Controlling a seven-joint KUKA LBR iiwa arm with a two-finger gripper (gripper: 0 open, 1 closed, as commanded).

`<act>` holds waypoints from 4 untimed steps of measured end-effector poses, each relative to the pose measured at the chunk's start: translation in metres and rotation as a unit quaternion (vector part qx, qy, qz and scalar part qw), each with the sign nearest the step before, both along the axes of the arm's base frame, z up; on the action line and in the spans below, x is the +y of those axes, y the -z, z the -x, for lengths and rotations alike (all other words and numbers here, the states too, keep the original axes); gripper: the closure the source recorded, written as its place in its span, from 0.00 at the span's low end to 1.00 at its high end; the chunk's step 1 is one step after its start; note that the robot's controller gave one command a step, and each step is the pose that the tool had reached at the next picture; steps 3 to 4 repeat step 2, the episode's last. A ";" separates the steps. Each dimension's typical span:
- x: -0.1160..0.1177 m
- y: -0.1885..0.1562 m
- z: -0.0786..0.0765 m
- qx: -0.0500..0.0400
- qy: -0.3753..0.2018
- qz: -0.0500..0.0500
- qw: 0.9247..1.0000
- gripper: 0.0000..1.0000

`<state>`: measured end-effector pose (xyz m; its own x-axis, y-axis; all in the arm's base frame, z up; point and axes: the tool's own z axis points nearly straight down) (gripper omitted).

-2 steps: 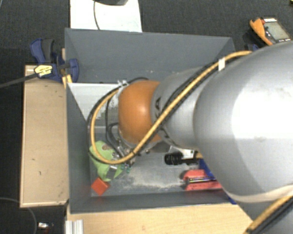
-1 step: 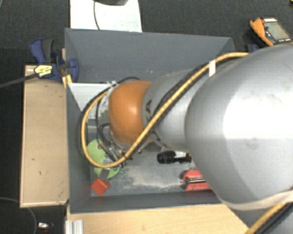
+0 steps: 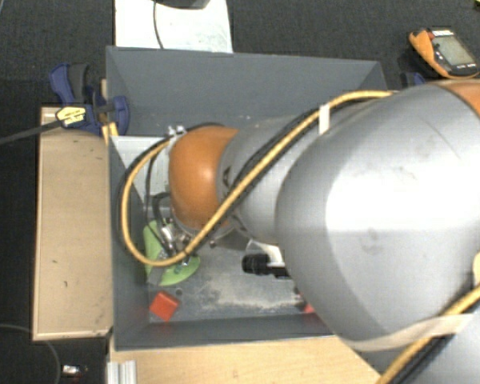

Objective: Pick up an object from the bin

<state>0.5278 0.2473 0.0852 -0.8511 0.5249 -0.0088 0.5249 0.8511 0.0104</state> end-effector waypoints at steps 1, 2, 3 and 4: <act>-0.012 0.005 0.007 -0.011 -0.062 -0.001 0.998 1.00; -0.012 0.005 0.007 -0.011 -0.062 -0.001 0.998 1.00; -0.012 0.005 0.007 -0.011 -0.062 -0.001 0.998 1.00; -0.012 0.005 0.007 -0.011 -0.062 -0.001 0.998 1.00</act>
Offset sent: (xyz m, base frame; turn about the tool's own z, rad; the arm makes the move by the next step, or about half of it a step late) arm 0.0000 0.0000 0.0000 0.0000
